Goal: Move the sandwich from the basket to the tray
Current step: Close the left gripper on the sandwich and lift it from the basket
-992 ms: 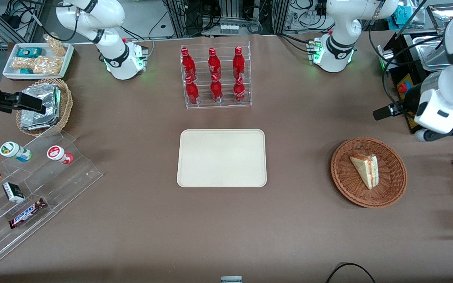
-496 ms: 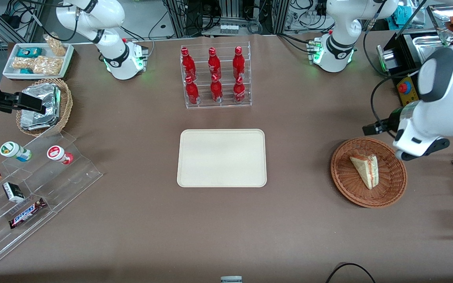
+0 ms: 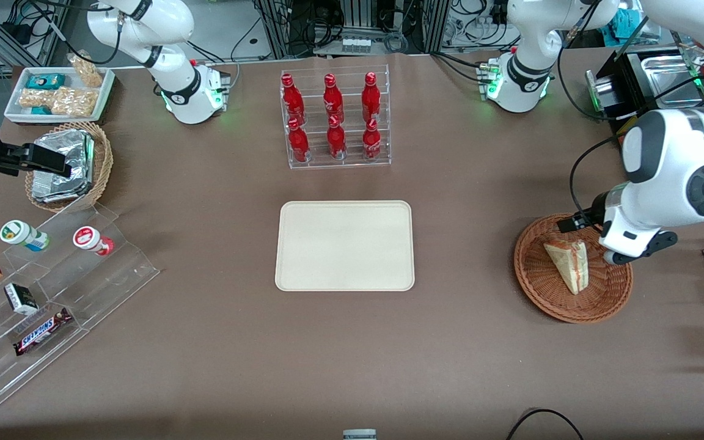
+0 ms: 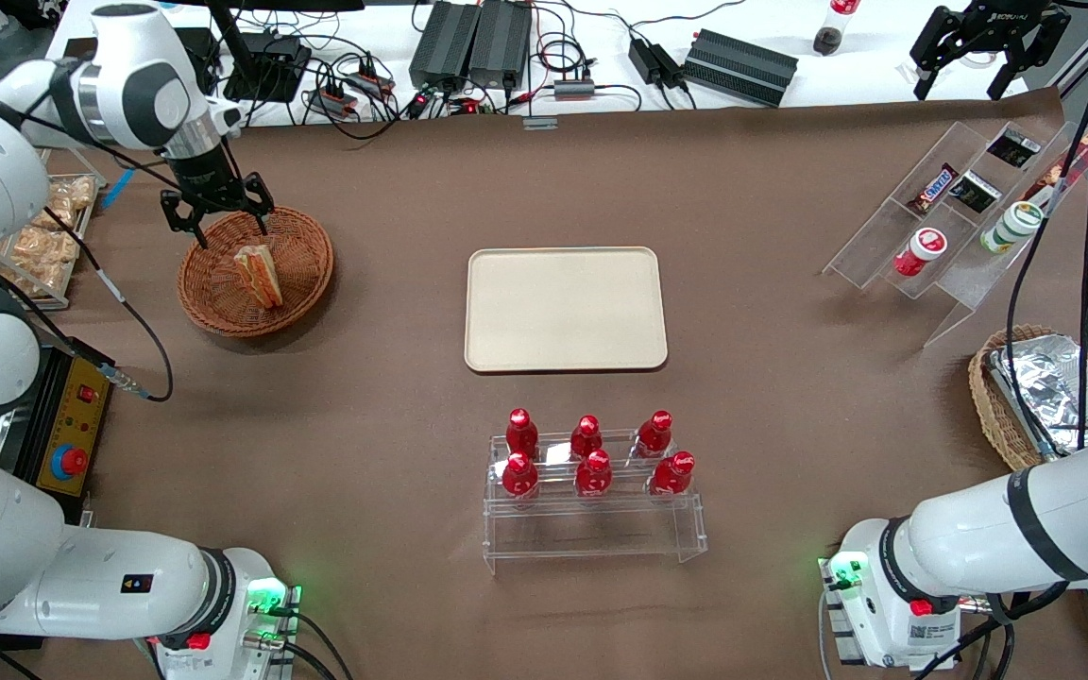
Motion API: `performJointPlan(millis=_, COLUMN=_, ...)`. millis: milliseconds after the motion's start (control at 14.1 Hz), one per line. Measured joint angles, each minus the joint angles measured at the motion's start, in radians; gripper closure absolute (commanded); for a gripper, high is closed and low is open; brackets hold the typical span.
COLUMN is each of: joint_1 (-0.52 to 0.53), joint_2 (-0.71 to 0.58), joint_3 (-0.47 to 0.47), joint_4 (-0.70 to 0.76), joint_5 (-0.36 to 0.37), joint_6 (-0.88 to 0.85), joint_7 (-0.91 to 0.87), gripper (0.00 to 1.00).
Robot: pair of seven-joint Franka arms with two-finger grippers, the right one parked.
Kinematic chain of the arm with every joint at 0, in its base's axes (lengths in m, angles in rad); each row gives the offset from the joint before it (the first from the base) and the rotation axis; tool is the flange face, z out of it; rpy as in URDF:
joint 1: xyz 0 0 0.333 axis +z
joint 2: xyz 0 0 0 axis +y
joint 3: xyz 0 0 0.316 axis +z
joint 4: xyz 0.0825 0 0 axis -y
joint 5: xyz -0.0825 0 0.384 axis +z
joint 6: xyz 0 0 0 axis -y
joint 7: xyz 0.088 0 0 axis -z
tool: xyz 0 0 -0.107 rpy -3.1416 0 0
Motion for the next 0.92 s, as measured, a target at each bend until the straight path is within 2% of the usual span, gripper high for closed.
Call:
performJointPlan(millis=425, joint_1=0.046, joint_2=0.007, joint_3=0.001, joint_4=-0.186, joint_5=0.016, joint_6=0.293, joint_7=0.004, gripper=0.0)
performJointPlan(millis=850, joint_1=0.065, joint_2=0.077, joint_3=0.001, joint_4=-0.206, joint_5=0.016, joint_6=0.44, joint_7=0.004, gripper=0.0)
performJointPlan(millis=921, joint_1=0.07, joint_2=0.094, joint_3=0.001, joint_4=-0.206, joint_5=0.016, joint_6=0.463, joint_7=0.004, gripper=0.06)
